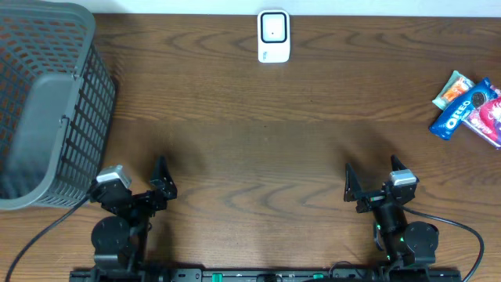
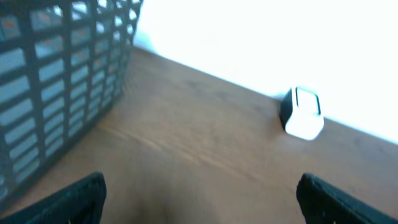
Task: Scan the item barcode
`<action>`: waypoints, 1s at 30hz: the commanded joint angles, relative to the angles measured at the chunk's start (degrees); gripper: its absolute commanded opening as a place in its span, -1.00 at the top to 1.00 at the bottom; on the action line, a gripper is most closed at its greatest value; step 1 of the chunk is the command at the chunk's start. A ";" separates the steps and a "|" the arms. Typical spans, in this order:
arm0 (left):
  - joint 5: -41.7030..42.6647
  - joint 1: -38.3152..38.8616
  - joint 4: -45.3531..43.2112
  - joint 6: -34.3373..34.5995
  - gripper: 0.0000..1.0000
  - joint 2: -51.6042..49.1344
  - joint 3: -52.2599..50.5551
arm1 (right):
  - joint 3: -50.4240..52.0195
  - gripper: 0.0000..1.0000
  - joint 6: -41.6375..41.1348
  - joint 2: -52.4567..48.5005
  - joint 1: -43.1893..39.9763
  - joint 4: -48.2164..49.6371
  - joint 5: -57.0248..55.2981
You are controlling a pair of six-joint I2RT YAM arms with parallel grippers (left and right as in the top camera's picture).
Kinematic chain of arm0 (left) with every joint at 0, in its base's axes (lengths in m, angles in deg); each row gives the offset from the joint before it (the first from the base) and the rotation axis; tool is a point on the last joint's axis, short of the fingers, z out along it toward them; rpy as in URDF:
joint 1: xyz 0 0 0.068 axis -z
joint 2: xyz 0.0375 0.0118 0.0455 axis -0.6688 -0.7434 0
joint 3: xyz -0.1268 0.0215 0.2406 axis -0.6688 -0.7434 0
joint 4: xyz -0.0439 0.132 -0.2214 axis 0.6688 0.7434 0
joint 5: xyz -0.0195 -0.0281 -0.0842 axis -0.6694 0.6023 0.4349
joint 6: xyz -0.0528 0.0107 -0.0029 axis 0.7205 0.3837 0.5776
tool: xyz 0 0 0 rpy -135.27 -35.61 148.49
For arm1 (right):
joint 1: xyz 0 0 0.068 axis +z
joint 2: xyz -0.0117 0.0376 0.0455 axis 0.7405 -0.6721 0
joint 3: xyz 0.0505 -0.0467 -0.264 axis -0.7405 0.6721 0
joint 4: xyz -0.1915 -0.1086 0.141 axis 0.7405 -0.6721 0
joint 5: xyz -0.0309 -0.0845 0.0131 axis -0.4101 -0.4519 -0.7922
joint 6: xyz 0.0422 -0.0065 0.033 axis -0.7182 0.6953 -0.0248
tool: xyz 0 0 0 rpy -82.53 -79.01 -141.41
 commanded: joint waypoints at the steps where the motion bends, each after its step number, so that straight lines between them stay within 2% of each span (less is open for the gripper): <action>1: -0.68 -1.57 -3.58 -0.52 -0.96 3.54 -4.57 | 0.09 -0.99 0.46 0.37 0.28 -0.26 -0.07; 13: -0.24 -2.67 -23.23 -0.61 -0.96 6.03 -15.06 | 0.09 -0.99 0.46 0.37 0.28 -0.26 -0.07; 18: 1.29 -2.97 -23.12 -4.87 -0.96 6.03 -15.10 | 0.09 -0.98 0.46 0.37 0.28 -0.26 -0.07; 21: 1.27 -3.28 -19.21 -7.85 -0.96 6.03 -15.10 | 0.09 -0.99 0.46 0.37 0.28 -0.26 -0.07; 25: 1.29 -4.55 -11.52 -8.48 -0.96 6.03 -15.10 | 0.09 -0.99 0.46 0.37 0.28 -0.26 -0.07; 30: 1.99 -4.59 -11.85 -9.31 -0.96 6.03 -15.10 | 0.09 -0.98 0.48 0.37 0.28 -0.26 -0.07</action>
